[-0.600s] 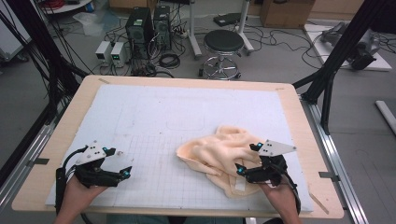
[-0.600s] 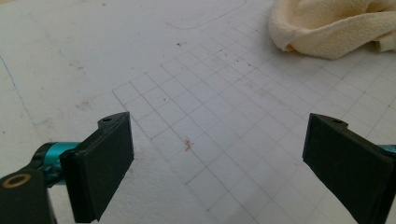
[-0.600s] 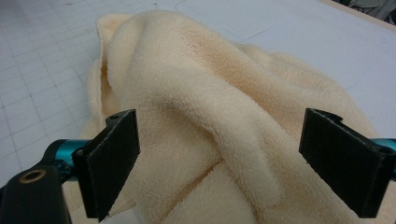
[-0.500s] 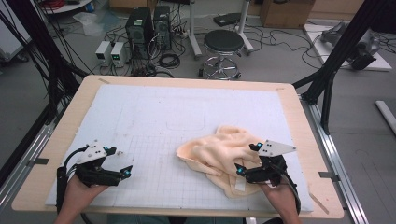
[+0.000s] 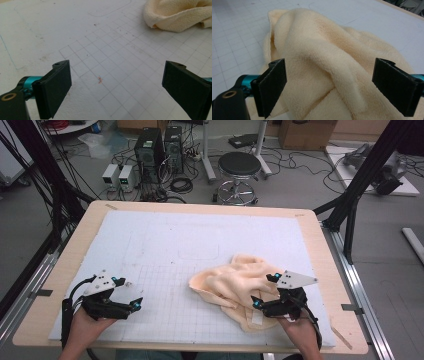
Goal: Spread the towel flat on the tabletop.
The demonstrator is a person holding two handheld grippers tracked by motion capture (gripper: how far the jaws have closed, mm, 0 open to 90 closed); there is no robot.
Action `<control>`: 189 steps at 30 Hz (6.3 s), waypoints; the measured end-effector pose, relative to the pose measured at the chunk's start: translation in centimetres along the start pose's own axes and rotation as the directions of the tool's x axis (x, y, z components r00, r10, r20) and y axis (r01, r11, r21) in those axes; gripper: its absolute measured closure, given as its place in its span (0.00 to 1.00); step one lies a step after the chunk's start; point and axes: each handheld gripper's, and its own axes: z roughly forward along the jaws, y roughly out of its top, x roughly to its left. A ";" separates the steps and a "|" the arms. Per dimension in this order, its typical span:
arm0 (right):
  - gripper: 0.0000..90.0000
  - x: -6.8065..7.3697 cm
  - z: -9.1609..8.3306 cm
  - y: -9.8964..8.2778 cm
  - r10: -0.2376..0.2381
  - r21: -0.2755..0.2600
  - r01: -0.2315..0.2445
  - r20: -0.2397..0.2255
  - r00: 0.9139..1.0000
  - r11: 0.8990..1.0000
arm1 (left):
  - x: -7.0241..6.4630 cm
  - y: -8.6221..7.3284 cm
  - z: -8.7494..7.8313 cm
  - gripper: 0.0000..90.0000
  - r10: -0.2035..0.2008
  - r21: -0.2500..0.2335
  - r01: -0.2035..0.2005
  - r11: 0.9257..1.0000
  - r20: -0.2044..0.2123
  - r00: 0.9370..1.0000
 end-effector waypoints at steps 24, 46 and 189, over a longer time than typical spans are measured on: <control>0.17 -1.4 5.8 2.6 0.004 0.215 0.025 -0.133 0.991 0.976 | -0.1 0.0 0.2 0.10 0.002 0.001 -0.002 1.000 0.006 1.000; 0.75 -1.9 6.6 2.4 0.007 0.277 0.039 -0.165 0.986 0.960 | 0.3 -0.1 0.3 0.10 -0.019 0.002 0.019 1.000 -0.010 1.000; 0.58 0.1 8.3 3.9 -0.086 0.153 0.122 -0.220 0.972 0.981 | -2.6 3.8 10.1 0.50 0.035 0.175 -0.085 0.981 0.271 0.962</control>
